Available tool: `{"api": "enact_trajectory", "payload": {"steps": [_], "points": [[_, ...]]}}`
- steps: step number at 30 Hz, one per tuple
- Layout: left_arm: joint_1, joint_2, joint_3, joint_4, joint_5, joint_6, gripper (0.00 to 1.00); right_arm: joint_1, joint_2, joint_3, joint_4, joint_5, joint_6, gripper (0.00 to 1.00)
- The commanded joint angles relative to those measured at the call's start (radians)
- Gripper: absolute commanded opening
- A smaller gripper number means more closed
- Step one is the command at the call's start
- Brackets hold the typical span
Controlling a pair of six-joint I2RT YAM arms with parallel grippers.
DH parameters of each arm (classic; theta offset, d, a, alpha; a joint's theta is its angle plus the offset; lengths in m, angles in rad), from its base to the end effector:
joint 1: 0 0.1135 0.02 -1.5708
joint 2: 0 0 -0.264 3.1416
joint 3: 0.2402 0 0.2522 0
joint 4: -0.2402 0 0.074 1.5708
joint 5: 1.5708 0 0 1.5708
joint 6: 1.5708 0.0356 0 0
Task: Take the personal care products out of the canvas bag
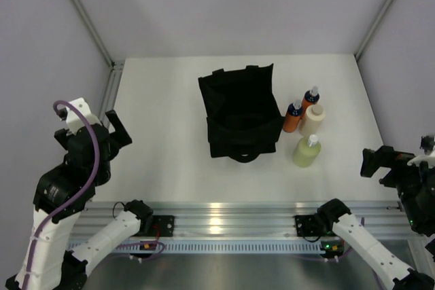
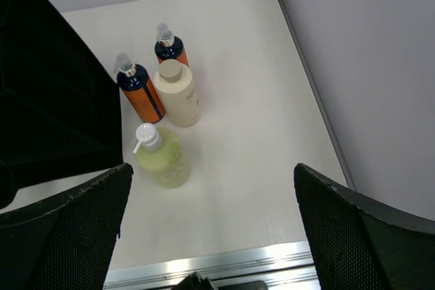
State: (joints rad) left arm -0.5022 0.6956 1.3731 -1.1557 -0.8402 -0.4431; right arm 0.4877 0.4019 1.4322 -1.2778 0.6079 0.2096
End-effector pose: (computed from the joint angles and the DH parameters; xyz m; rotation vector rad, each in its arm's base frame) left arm 0.0631 -0.0044 0.4380 -0.4410 1.8367 0.2204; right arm -0.0331 -0.0406 0.4324 0.1780 1.7646 -0.0495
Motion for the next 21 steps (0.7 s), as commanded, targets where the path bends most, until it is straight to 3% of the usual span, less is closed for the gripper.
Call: {"api": "enact_trajectory", "payload": {"steps": [1,21], "points": [[0.002,-0.016,-0.017,-0.001,0.033,0.023,0.99,-0.012,0.025,-0.016,-0.031,-0.03,-0.01,0.99],[0.002,-0.016,-0.077,0.007,0.027,-0.037,0.99,-0.012,0.026,-0.064,0.035,0.016,-0.033,0.99]]}}
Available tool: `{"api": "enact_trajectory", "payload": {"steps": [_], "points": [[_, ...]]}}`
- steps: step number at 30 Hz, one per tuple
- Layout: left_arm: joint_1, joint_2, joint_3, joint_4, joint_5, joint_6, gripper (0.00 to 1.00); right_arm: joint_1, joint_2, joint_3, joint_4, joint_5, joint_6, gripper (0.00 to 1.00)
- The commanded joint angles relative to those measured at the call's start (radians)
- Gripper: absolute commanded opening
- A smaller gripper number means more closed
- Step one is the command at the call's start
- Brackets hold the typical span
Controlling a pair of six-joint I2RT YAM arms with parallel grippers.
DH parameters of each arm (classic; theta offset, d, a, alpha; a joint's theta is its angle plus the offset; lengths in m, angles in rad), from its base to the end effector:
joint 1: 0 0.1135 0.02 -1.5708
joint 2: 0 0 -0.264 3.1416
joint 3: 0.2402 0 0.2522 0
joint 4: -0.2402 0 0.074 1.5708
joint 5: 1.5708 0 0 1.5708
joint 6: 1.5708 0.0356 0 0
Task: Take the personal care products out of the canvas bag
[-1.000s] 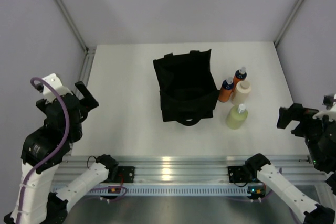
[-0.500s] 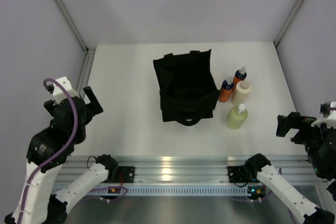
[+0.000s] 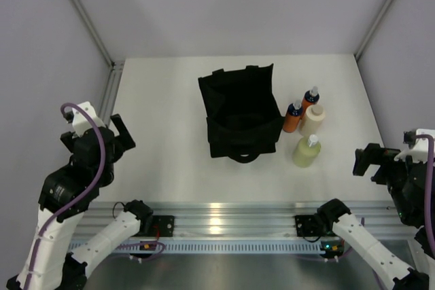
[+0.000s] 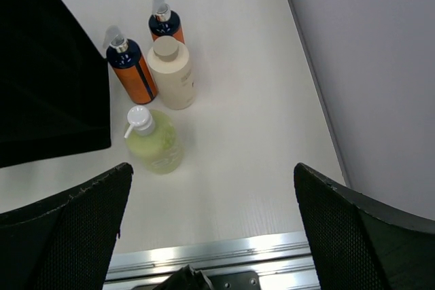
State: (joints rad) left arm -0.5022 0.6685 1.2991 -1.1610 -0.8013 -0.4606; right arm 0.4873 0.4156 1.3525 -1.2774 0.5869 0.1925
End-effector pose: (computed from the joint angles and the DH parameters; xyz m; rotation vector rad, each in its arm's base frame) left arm 0.0653 -0.0067 0.4201 -0.4172 1.8905 0.2073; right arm -0.0147 -0.0301 0.4184 0.1166 1.8499 -0.0894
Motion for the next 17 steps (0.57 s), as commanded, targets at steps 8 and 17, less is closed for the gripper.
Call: {"api": "enact_trajectory", "payload": {"steps": [8,17], "points": [[0.002,0.042,0.002,0.052,-0.009,-0.007,0.99,-0.012,0.032,0.016,0.036,0.067,-0.013,1.0],[0.002,0.065,0.002,0.067,-0.007,-0.006,0.99,-0.012,0.043,-0.001,0.047,0.071,-0.007,0.99]]}}
